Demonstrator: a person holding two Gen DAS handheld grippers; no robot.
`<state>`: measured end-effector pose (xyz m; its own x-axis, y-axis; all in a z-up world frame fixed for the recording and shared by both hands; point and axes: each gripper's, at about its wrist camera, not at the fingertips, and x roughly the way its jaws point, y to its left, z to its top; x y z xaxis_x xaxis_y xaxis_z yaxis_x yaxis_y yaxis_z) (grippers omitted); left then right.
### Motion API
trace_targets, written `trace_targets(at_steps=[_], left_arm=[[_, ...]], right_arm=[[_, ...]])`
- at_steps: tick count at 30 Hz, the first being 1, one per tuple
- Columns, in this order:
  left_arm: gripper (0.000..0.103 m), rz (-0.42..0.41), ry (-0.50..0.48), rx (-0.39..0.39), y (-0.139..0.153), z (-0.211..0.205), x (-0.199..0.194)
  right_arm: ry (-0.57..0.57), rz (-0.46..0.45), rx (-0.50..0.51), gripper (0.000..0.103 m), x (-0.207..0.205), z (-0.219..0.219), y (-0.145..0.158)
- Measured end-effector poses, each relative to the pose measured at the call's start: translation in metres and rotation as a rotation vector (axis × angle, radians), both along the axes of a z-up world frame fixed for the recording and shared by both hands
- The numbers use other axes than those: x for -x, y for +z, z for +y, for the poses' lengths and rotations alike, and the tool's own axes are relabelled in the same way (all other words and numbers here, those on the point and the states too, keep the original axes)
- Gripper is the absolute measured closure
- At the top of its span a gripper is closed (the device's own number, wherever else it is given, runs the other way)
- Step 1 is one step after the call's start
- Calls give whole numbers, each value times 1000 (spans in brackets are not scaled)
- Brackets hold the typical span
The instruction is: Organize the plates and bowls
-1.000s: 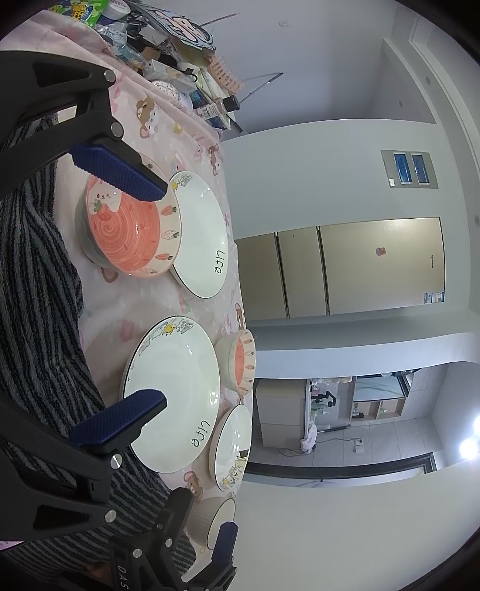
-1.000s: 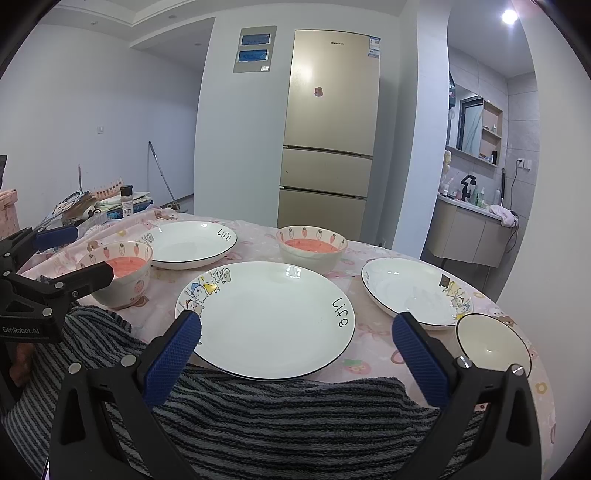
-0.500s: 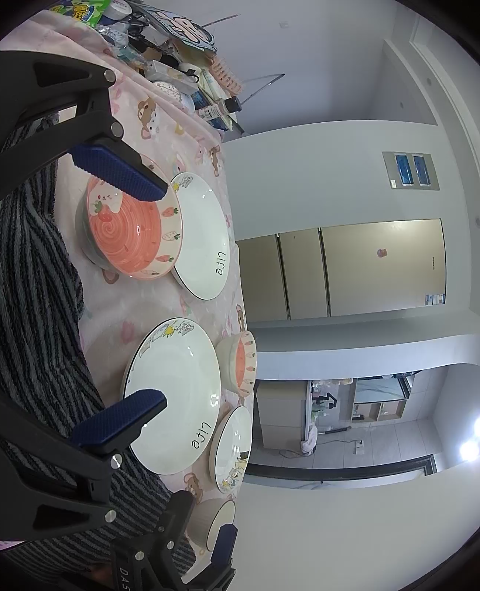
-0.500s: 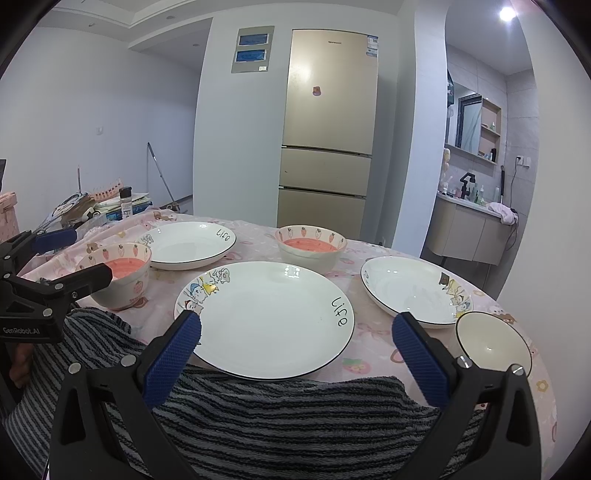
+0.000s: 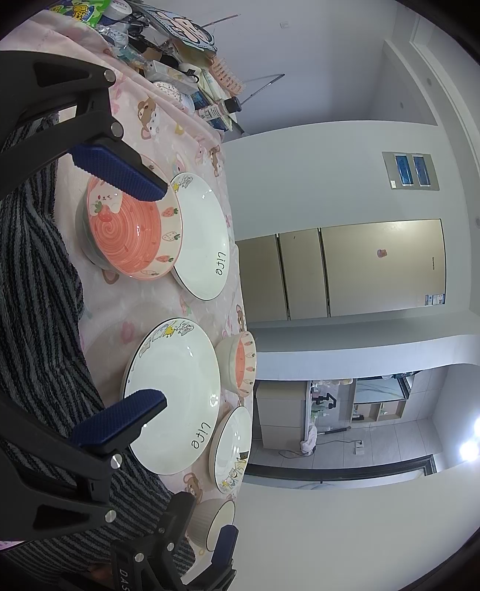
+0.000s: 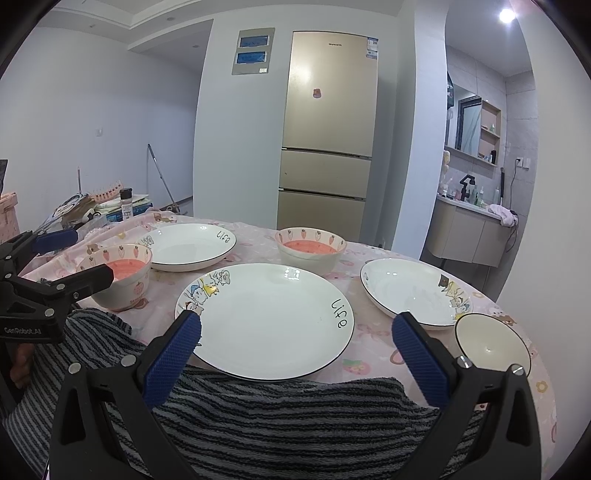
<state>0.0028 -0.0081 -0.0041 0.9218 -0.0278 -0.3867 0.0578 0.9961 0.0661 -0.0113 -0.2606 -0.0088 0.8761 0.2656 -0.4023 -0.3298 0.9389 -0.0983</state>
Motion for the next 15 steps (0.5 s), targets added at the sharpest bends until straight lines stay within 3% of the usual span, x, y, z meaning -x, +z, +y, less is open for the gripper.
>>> trace_targets(at_steps=[8,12,15], left_arm=[[0,14,3,19,5,8,1],[0,22,-8,-3,18,6,8],[0,19,-17,24,37,9,12]], right_arm=[[50,-49,-41,0,12,-5,13],[99,-61,-83,0,16,-8,35],[123,-70,-103,0,11,-7,63]])
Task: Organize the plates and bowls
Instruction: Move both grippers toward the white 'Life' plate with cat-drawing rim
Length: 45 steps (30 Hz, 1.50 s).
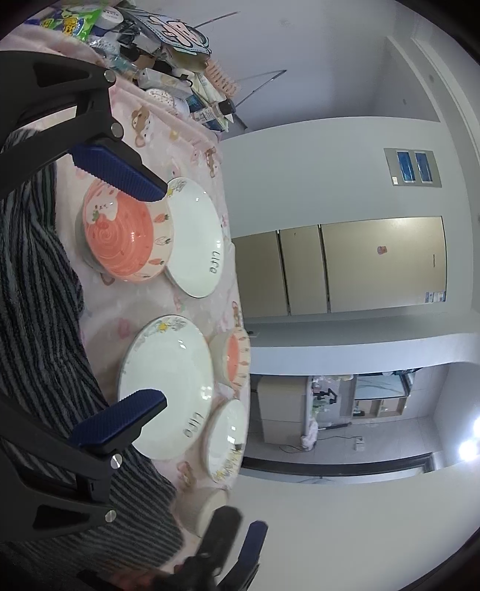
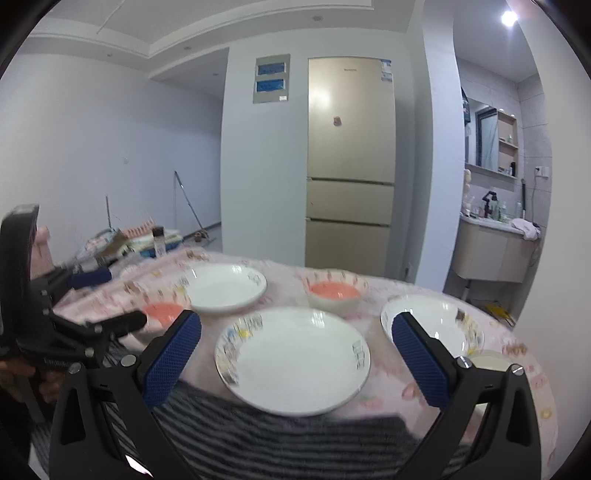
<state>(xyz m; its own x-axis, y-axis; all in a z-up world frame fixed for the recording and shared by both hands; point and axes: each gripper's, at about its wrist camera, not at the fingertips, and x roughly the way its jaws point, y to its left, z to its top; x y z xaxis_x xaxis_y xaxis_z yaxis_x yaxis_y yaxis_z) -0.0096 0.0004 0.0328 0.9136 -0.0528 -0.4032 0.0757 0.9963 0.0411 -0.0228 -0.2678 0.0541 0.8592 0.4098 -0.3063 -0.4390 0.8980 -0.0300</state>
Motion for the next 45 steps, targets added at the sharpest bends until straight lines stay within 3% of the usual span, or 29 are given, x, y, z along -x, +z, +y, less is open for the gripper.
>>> trace_targets(at_steps=[3,10,16,22,27,32,38,45], left_arm=[[0,-35,-2,36,26,10,8],[0,-154,-8,33,88,28,22],[0,-226,13,40,129,44,17],[0,-208,8,40,153,55,-6],[0,-192,9,50,162,61,-33],[0,-187,69,5,167,71,-62],[0,-146,92,119,168,106,-102],[0,-91,126,134,151,130,-137]], right_arm=[[13,-74,0,0,1,5,29],[96,-203,-2,0,-2,31,80],[127,-235,-53,0,-25,50,103],[162,-256,-81,0,-51,68,122],[188,-233,-78,0,-79,87,131],[203,-209,-104,0,-103,98,134],[198,-155,-151,0,-141,108,136],[158,-121,-249,0,-171,117,141]])
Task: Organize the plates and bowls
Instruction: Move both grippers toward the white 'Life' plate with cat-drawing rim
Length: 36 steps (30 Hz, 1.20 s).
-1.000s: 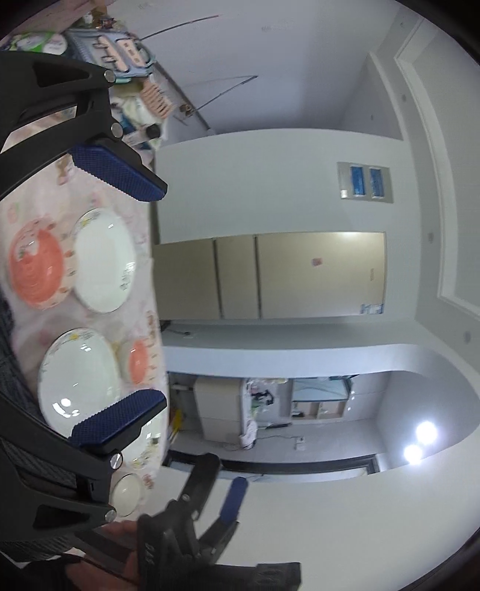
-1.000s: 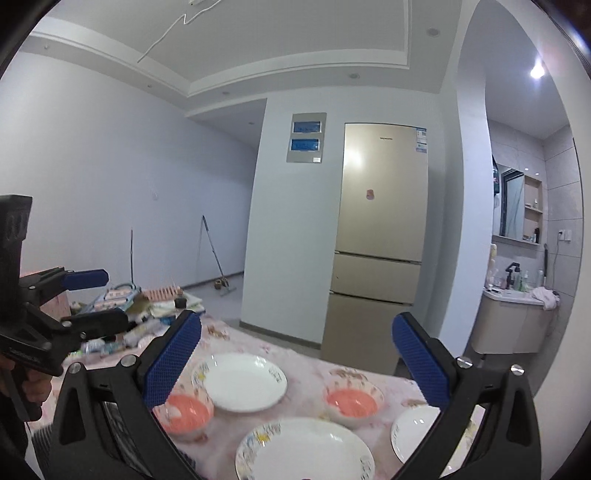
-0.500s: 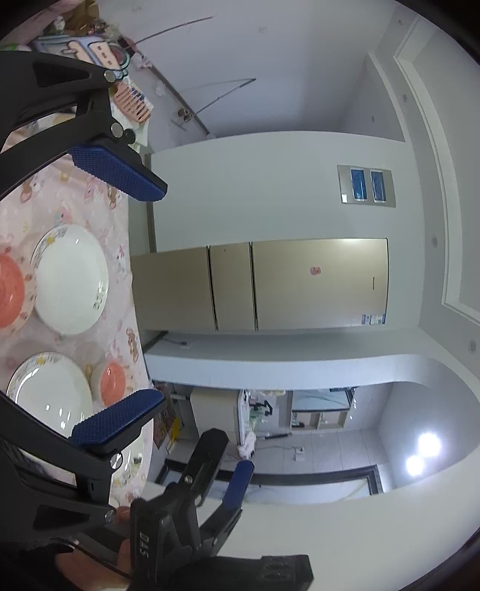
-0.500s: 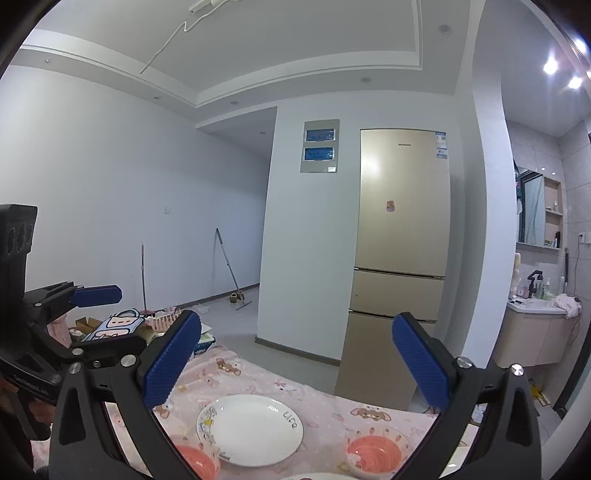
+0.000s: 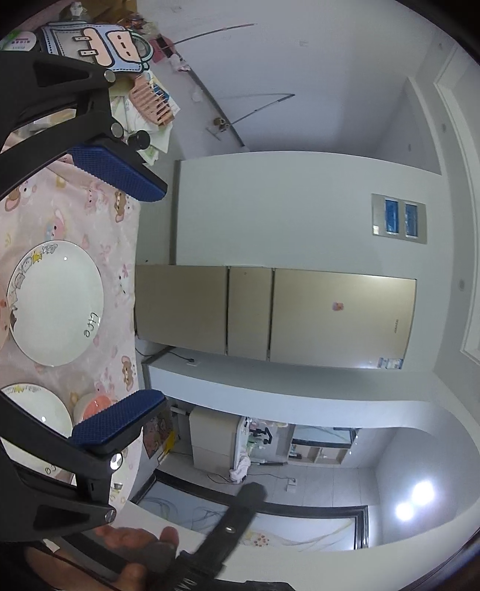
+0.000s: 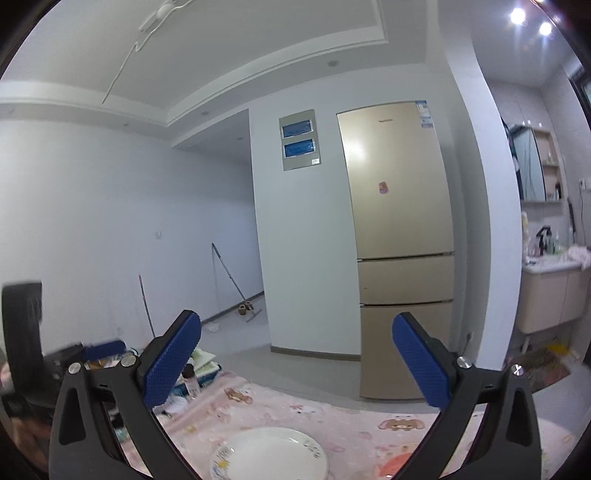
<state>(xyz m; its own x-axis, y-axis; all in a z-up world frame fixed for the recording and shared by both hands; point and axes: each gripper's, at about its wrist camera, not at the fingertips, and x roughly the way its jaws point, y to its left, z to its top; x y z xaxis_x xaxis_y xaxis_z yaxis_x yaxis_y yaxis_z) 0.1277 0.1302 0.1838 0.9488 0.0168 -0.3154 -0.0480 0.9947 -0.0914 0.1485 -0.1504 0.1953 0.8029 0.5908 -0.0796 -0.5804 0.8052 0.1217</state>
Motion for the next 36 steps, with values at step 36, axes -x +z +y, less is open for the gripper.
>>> trace_targets(at_steps=[36], left_arm=[[6,561,-45,218,-208,73,-145]], right_arm=[[79,750,82,2,-141,36,-221]])
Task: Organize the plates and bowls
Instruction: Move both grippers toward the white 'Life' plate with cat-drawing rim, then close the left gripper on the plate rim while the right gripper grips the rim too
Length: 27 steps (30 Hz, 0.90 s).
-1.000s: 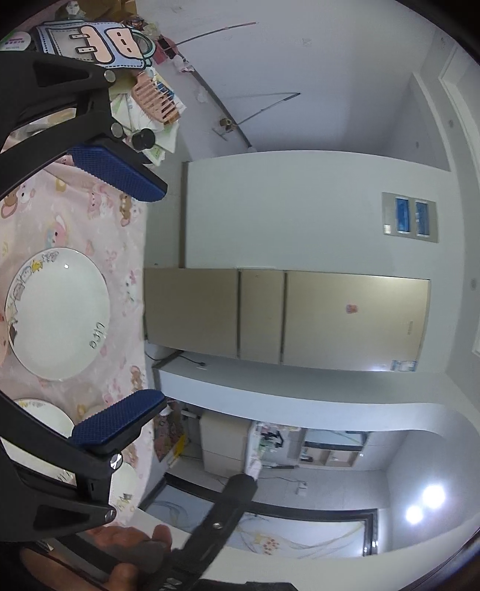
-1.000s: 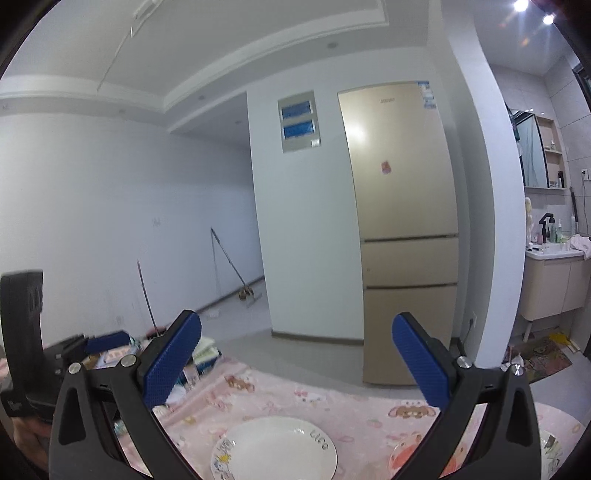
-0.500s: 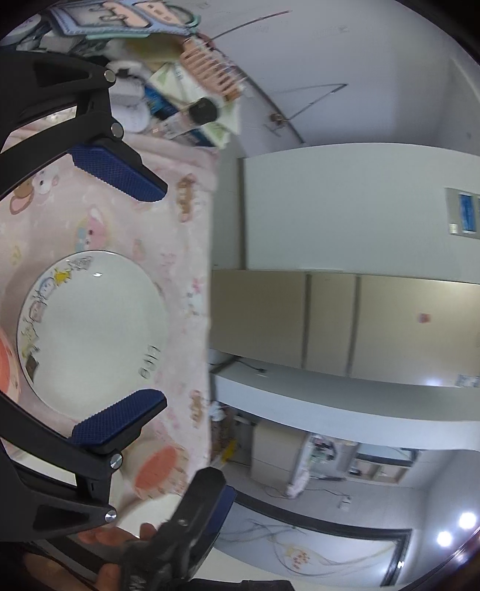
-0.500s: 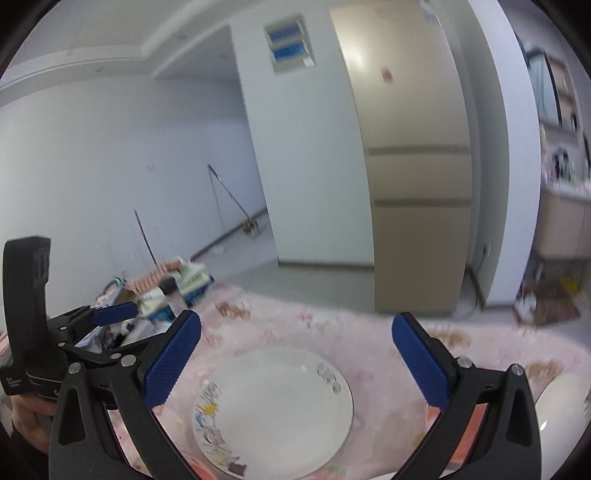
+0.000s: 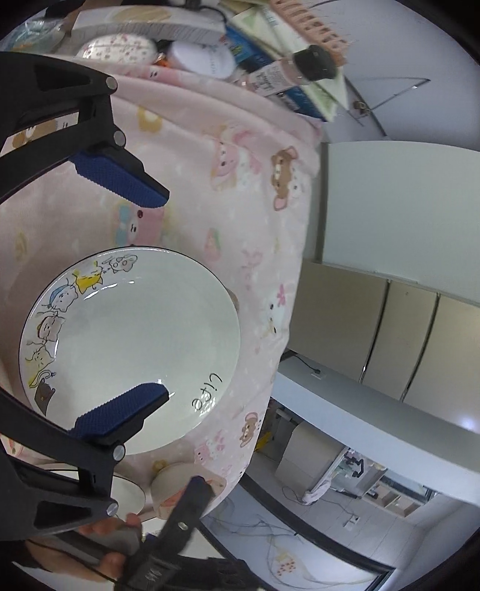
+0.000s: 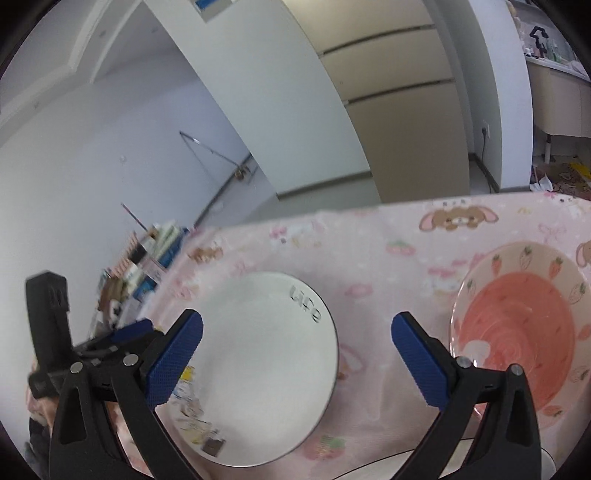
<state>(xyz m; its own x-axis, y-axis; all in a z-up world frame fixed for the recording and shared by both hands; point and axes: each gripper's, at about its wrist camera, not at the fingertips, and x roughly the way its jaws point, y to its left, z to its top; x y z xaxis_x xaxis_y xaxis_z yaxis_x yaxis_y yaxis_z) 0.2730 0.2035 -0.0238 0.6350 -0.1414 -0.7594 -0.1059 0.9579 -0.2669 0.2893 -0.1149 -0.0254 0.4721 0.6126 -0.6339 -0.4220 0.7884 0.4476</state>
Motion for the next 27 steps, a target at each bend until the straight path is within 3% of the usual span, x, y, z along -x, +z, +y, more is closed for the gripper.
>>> trace_targets(at_steps=[4,6,10,12,14,21,27], left_arm=[[11,31,-1,40,-9,4,-4],[12,50,-5,50,-15,5,-5],[24,90,-17,65,-26,4,-9],[24,88,-22,63,-26,3,-9],[26,89,-22,49,-27,2,-8],[37,119,-22,64,-38,7,-11],[56,141,-36,68,-44,5,-12]], right_arm=[[28,23,74,14,-4,6,-15],[44,-12,150,27,-1,13,-16],[57,-54,227,33,5,21,-19],[82,-57,239,48,7,27,-21],[102,-71,273,53,11,34,-21],[93,-109,444,60,19,50,-30],[99,-55,446,61,13,47,-40]])
